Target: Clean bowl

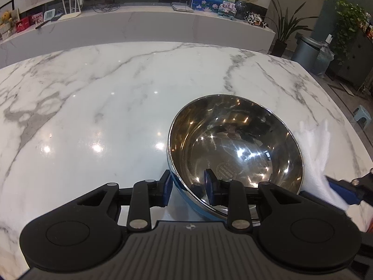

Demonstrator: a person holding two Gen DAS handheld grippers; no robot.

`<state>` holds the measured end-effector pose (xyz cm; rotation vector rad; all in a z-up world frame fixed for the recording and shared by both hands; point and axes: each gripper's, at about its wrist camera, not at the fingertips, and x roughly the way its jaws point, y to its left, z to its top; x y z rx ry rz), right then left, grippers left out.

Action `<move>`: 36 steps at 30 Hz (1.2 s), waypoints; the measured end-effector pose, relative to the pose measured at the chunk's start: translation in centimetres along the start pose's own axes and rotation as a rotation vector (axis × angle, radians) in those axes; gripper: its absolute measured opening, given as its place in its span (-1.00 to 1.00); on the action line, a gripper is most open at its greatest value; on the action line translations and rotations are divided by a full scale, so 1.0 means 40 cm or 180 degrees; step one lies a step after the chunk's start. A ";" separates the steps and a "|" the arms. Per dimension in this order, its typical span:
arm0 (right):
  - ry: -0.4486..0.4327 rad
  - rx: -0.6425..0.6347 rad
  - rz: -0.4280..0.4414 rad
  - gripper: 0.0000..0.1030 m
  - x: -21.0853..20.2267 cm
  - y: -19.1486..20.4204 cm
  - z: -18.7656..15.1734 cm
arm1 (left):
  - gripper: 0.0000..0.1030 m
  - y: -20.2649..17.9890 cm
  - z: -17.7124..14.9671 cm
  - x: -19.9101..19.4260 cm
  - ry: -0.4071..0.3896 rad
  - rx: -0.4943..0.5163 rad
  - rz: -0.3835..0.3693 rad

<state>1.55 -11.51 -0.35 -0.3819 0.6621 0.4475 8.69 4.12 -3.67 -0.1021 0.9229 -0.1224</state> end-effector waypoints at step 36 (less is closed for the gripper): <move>0.0206 -0.0121 0.0207 -0.66 0.074 0.007 -0.029 | -0.29 -0.033 -0.002 0.008 0.0102 0.0049 0.0167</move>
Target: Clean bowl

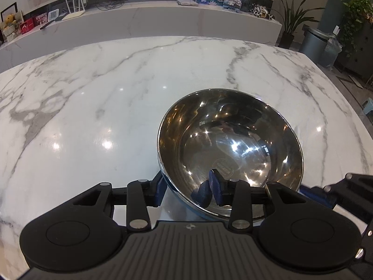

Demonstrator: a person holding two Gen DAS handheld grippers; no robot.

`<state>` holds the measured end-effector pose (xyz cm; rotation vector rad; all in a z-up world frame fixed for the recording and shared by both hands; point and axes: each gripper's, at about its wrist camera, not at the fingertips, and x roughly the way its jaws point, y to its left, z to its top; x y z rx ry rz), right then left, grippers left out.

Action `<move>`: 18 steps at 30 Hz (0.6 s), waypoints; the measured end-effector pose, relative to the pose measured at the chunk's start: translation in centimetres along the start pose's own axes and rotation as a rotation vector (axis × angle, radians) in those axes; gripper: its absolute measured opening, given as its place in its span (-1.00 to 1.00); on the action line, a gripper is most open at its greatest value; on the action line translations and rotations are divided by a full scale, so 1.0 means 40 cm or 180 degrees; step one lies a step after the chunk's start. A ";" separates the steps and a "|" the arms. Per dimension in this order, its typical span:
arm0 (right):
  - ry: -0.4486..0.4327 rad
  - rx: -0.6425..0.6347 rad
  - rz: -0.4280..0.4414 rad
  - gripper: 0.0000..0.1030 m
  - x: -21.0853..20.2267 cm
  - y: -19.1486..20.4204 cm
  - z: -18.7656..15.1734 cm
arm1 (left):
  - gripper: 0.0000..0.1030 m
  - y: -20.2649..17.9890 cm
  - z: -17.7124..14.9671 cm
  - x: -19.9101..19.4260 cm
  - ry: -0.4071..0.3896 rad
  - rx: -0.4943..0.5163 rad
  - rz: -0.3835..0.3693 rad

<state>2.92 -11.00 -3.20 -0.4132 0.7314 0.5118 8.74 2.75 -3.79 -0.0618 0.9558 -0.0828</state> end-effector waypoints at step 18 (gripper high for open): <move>-0.0449 -0.0033 -0.0151 -0.66 -0.081 -0.073 0.050 | -0.29 0.007 0.004 0.001 0.0031 -0.0036 -0.0023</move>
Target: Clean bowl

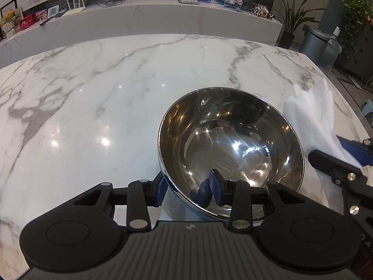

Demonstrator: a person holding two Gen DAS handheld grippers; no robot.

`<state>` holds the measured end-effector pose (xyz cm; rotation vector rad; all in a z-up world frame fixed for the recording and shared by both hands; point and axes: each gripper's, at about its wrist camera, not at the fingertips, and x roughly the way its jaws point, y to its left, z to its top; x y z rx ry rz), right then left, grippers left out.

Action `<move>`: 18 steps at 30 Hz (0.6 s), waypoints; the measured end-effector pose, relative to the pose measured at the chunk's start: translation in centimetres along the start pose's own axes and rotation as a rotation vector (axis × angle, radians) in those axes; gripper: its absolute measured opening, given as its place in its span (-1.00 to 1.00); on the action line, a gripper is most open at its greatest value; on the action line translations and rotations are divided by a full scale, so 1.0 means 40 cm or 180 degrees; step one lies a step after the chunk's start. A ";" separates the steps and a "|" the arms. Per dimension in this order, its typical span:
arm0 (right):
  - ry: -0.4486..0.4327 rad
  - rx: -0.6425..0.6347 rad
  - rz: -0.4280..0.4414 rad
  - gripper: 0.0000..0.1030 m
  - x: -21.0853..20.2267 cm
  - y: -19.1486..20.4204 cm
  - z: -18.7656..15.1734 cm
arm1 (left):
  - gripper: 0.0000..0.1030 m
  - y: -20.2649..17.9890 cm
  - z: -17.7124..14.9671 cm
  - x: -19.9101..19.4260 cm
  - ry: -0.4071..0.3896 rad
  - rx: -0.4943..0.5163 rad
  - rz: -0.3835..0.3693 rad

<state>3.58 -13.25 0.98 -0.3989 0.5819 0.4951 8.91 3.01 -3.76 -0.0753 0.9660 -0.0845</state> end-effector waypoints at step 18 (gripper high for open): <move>0.0321 0.0003 0.0078 -0.66 0.063 0.057 -0.069 | -0.29 0.010 -0.013 0.001 -0.0120 -0.0006 -0.0042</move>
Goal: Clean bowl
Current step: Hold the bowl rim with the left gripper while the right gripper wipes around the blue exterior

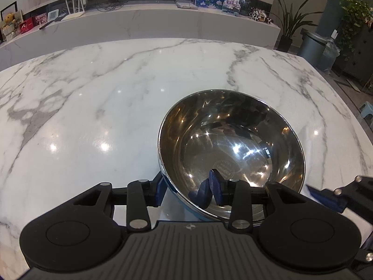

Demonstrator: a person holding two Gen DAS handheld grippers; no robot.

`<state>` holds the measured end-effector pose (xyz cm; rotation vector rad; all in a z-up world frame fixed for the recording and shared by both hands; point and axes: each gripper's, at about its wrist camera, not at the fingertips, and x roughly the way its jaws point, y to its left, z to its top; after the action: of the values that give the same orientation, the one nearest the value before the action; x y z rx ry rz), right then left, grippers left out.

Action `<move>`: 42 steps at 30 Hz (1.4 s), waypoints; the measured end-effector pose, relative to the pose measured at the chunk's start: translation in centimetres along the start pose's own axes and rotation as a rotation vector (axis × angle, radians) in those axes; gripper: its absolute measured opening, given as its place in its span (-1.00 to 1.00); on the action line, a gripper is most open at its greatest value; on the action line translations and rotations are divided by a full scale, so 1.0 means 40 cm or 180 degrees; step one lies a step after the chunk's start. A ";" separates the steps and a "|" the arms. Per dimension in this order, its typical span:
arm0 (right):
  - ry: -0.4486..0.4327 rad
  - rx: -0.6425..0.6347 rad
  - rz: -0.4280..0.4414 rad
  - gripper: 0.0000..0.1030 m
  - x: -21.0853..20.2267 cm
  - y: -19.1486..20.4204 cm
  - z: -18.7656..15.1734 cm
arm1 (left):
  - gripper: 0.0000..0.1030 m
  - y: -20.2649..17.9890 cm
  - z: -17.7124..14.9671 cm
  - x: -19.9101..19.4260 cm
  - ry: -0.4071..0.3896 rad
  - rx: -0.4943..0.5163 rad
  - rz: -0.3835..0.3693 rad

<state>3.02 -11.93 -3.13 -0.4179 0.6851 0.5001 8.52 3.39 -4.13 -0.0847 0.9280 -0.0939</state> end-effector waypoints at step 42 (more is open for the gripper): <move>-0.0094 0.0152 -0.0110 -0.68 -0.016 -0.006 0.010 | -0.14 -0.013 -0.009 -0.022 0.0041 -0.0176 0.0030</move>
<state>2.91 -12.10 -2.37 -0.3761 0.6589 0.4556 7.69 2.95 -3.59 -0.1309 0.9439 -0.0602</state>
